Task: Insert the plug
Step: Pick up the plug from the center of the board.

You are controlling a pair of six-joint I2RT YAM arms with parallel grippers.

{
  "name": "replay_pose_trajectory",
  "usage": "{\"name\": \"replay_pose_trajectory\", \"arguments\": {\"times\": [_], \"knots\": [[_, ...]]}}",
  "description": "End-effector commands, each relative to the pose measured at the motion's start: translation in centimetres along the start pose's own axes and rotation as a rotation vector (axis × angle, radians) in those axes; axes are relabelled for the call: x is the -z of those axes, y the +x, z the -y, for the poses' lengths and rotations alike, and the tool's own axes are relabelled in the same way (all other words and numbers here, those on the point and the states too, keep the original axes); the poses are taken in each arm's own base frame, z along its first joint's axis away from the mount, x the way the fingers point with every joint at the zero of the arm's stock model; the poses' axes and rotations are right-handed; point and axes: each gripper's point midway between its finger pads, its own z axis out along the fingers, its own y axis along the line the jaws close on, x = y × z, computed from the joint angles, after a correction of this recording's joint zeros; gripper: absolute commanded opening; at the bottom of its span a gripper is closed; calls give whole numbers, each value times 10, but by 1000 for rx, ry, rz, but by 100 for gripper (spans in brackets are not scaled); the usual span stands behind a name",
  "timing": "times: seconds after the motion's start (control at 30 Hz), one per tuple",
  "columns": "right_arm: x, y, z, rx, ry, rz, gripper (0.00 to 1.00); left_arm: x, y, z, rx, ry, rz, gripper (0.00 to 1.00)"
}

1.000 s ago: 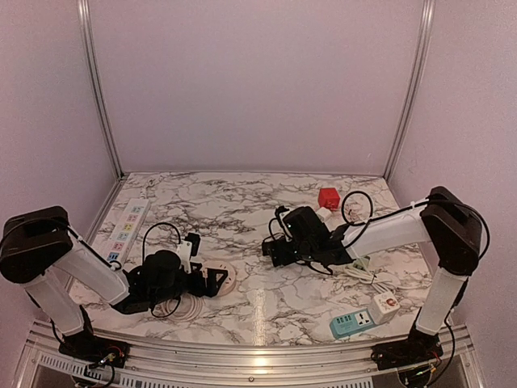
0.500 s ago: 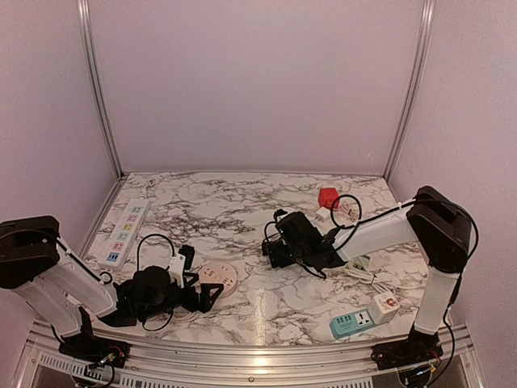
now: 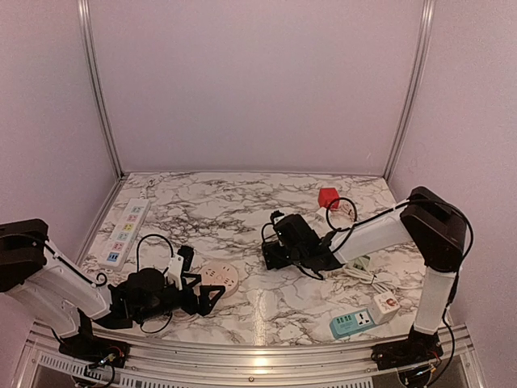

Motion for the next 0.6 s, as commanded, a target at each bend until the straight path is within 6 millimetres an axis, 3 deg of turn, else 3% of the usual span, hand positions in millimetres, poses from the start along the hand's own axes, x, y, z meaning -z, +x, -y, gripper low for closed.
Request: {"name": "replay_pose_trajectory", "arguments": {"times": [0.0,0.3,0.57], "knots": [[0,-13,-14,2,25,38,89,4,-4,2,-13,-7,11,99],[-10,-10,-5,31,126,46,78,6,-8,6,-23,0,25,99],[-6,-11,-10,30,83,52,49,0,-12,13,-42,13,27,99]]}}
